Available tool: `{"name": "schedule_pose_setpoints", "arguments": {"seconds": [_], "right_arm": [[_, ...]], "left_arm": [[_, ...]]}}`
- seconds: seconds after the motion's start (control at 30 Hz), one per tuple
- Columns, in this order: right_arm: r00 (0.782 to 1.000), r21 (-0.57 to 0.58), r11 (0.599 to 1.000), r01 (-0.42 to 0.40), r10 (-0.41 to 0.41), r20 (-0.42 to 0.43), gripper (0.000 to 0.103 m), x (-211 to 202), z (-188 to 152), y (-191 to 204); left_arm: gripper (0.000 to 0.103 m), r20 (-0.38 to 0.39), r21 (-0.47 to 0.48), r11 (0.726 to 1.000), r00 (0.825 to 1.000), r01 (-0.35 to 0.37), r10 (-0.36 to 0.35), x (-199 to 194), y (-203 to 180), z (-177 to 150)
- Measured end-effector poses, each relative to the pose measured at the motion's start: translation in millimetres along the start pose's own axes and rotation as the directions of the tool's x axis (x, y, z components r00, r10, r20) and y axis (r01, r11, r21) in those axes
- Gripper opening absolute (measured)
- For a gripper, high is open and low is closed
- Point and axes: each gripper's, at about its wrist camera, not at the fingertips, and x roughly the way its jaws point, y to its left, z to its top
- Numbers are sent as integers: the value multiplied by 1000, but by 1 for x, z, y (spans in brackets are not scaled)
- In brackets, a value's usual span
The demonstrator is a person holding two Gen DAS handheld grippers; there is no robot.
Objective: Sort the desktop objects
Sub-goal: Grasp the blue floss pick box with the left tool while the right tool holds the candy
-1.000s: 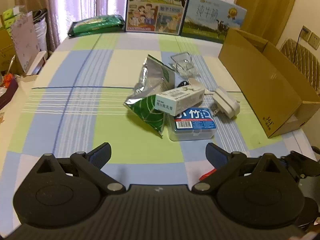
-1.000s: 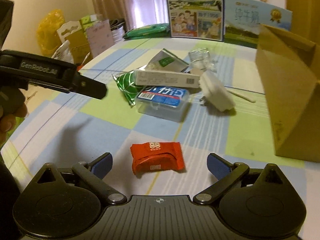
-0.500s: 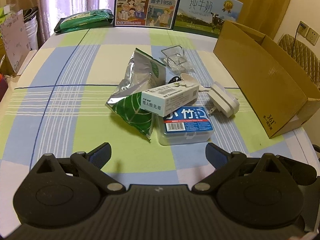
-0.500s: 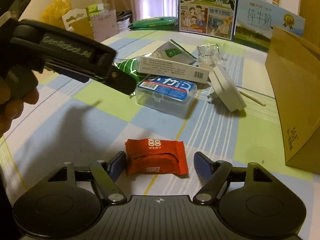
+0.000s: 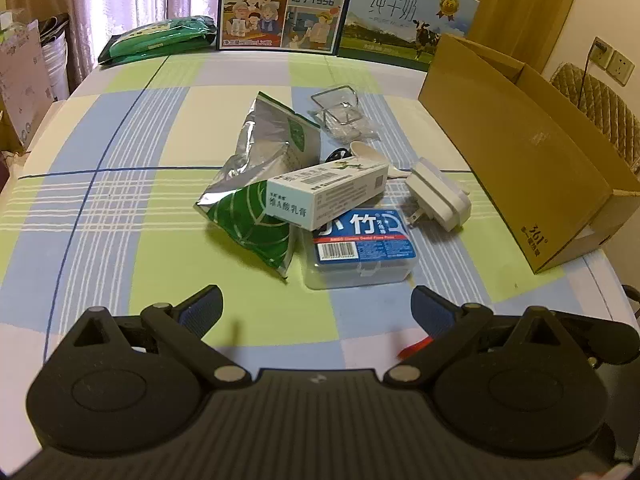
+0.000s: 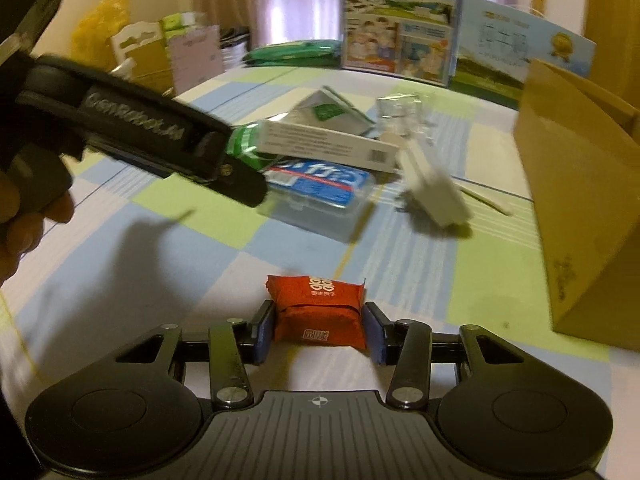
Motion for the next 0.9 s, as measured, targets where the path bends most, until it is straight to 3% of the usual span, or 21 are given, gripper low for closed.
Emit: {"name": "schedule_pose_setpoints", "arguments": {"seconds": [0.43, 0.6, 0.8, 0.9], "right_arm": [[976, 171, 961, 217, -219, -8, 43, -7, 0, -48], [973, 190, 955, 229, -231, -11, 43, -11, -3, -54], [972, 200, 952, 230, -234, -8, 43, -11, -3, -55], [972, 200, 952, 230, -234, -7, 43, -12, -3, -55]], "left_arm": [[98, 11, 5, 1000, 1000, 24, -24, 30, -27, 10], [98, 10, -1, 1000, 1000, -6, 6, 51, -39, 13], [85, 10, 13, 997, 997, -75, 75, 67, -48, 12], [85, 18, 30, 996, 996, -88, 87, 66, -50, 8]]}}
